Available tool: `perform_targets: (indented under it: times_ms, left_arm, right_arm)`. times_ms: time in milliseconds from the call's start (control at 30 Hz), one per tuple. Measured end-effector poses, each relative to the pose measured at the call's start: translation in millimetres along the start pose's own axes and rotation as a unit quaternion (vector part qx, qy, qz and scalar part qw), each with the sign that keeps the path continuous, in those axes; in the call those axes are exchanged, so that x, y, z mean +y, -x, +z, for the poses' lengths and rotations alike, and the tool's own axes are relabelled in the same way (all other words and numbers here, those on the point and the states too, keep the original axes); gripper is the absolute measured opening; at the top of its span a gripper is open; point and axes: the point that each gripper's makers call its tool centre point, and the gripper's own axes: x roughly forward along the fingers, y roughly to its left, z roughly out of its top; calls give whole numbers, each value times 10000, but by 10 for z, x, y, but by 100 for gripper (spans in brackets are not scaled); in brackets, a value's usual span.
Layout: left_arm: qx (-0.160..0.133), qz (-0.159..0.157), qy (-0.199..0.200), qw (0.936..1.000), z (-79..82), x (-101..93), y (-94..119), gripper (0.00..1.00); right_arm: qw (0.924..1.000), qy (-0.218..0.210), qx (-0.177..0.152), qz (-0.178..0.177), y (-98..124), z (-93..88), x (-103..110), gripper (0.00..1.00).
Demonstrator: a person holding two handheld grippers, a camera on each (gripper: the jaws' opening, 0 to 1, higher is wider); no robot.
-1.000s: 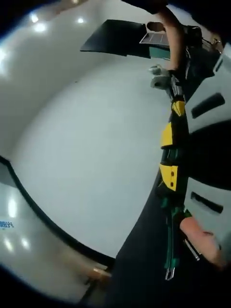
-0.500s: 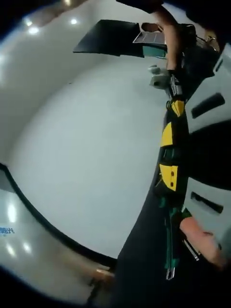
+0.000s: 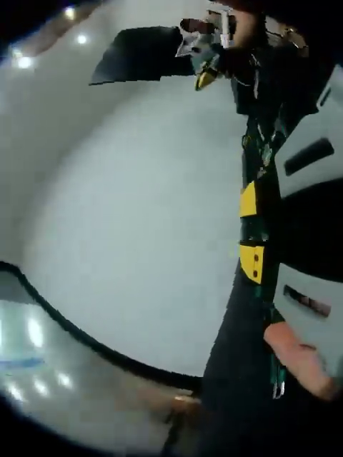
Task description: Pick up the tools and put them into their designated positions in the toolbox.
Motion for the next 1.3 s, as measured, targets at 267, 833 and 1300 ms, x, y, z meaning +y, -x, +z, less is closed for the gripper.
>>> perform_targets:
  times_ms: [267, 833, 1300]
  left_arm:
    - [-630, 177, 260, 9975, 183, 60, 65, 50]
    - [-1272, 1633, 472, 9772, 470, 895, 403, 84]
    - [-1100, 1581, -1031, 9759, 1114, 1046, 377, 84]
  right_arm:
    - [9744, 109, -78, -2243, 892, -65, -1220, 38]
    - [9774, 525, 1106, -1722, 753, -649, -921, 35]
    - [9759, 405, 1333, -1678, 767, -773, -929, 35]
